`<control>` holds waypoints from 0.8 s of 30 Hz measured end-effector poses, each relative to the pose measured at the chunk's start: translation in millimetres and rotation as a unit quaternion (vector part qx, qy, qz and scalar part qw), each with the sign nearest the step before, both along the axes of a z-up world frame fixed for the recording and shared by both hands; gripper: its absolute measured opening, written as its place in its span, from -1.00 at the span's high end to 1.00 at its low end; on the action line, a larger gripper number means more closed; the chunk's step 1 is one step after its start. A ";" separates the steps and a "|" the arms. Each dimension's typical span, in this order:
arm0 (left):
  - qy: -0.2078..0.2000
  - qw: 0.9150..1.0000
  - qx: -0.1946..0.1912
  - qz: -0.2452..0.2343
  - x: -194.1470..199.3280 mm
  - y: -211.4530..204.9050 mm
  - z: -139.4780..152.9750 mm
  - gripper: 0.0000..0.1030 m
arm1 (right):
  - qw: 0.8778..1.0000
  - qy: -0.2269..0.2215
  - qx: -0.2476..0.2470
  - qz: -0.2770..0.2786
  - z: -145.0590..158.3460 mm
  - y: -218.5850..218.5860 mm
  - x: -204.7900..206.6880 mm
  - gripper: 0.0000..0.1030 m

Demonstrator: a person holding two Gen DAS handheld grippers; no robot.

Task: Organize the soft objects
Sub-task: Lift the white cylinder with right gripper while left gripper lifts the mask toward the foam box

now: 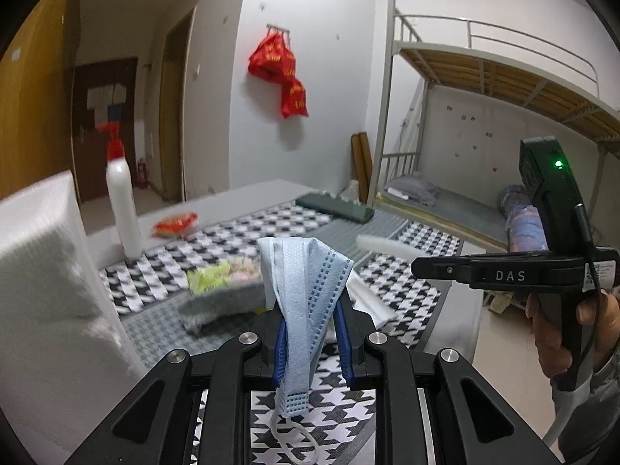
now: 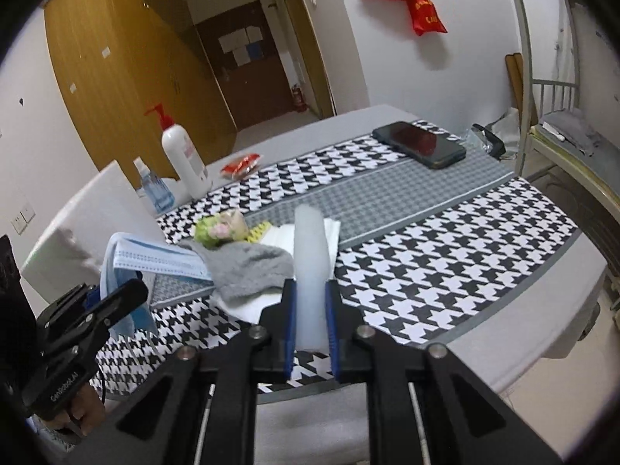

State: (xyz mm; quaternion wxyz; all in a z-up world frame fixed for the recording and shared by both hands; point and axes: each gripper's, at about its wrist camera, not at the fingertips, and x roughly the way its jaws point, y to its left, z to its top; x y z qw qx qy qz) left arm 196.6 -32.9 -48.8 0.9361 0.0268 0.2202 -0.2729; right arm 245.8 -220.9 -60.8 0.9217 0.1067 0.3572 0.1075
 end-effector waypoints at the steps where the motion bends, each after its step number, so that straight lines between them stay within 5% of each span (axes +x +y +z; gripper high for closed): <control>1: -0.008 1.000 0.000 -0.001 -3.8 0.6 4.3 0.57 | 1.000 -0.003 0.002 0.000 2.5 -0.4 -1.4 0.67; 24: -0.075 0.996 -0.026 0.027 -39.2 33.0 58.8 0.57 | 0.996 -0.078 0.005 0.032 46.1 22.0 -44.3 0.67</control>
